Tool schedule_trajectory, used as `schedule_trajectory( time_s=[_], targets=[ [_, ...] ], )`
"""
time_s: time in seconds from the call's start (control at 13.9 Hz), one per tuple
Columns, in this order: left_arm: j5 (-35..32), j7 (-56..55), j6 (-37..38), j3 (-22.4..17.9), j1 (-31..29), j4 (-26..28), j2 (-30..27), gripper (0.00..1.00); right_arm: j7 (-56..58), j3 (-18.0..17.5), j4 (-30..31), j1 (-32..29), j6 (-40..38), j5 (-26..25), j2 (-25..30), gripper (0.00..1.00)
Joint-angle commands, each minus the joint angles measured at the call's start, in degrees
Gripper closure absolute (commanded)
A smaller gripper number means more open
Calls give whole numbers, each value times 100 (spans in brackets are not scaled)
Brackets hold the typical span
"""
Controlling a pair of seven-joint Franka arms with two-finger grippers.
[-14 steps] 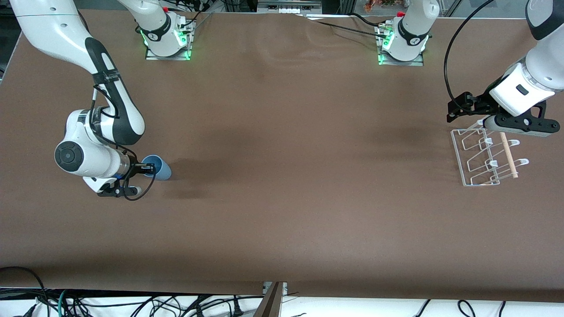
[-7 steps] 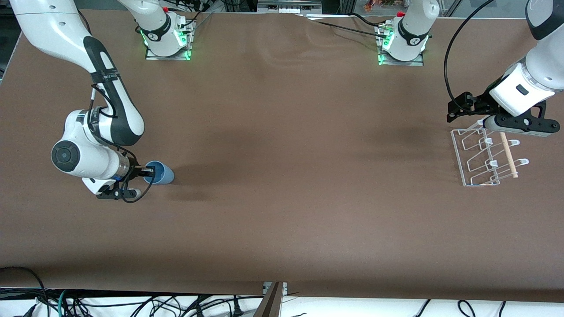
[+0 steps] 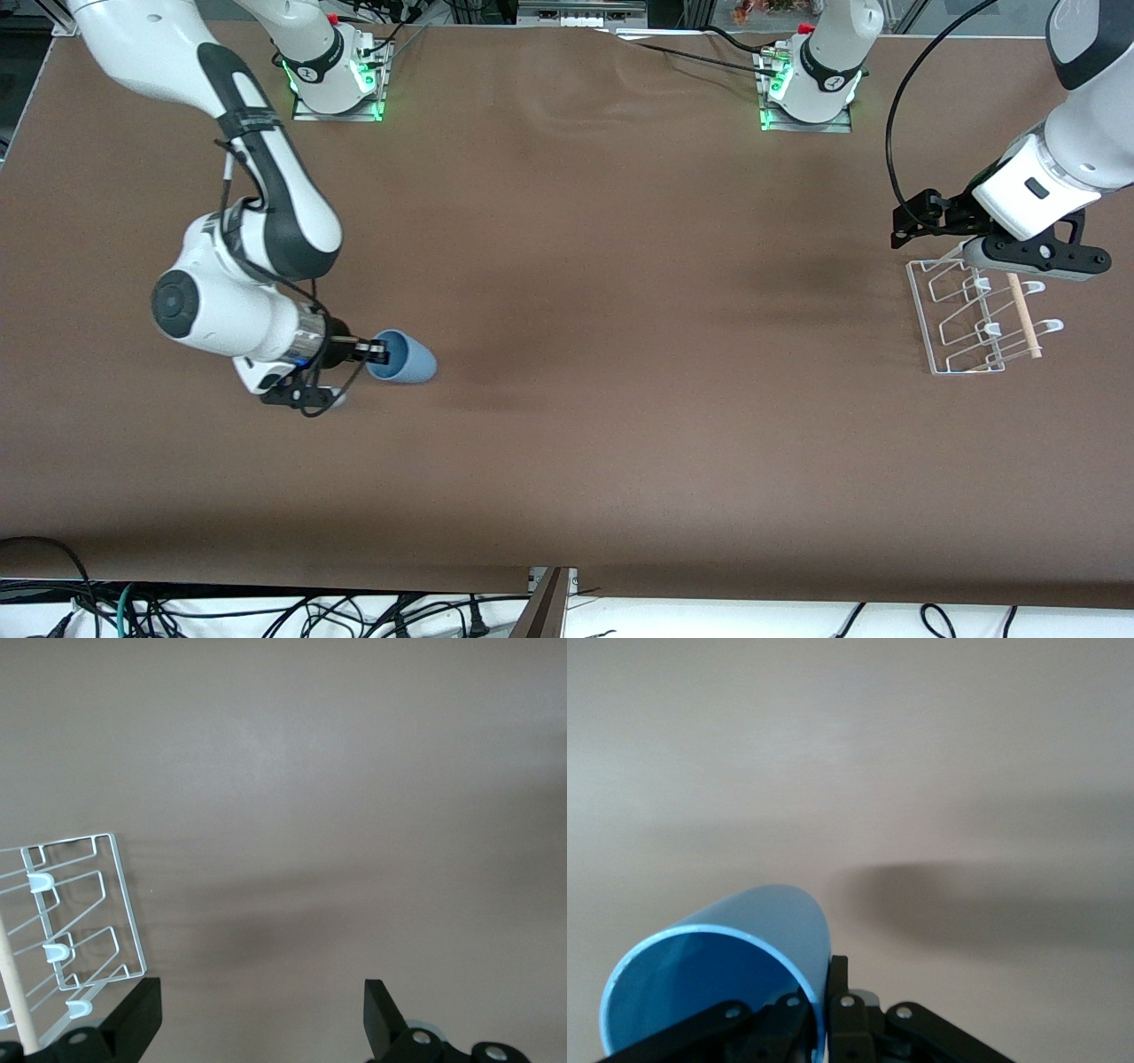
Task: Transfer cup to left arm and place on rack
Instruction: 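Lift the cup with the right gripper while the left gripper approaches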
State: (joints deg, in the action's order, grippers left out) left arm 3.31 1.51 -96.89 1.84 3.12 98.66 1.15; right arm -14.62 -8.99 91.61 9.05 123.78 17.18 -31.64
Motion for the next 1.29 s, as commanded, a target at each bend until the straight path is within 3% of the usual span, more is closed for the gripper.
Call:
schedule_trajectory(
  time_s=[0.0,0.22,0.57,0.86,1.22],
  targets=[
    [-32,25,232,18,66,-145,244,0,-908,20,-730,439,-118,616,-316,100],
    [-6,383,329,394,83,-162,280,0,-1787,20,-1223,834,-65,1313,-527,100],
    [1056,1385,216,501,4,-610,1034,0,-3238,11,-2145,1397,23,1665,-940,100],
    [1829,2378,-363,510,83,-1005,1623,0,-3837,20,-2288,1784,619,2271,-967,100],
    [2279,3582,-1137,1010,83,-1506,2187,0,-4514,11,-2454,2066,858,2509,-967,100]
  ],
)
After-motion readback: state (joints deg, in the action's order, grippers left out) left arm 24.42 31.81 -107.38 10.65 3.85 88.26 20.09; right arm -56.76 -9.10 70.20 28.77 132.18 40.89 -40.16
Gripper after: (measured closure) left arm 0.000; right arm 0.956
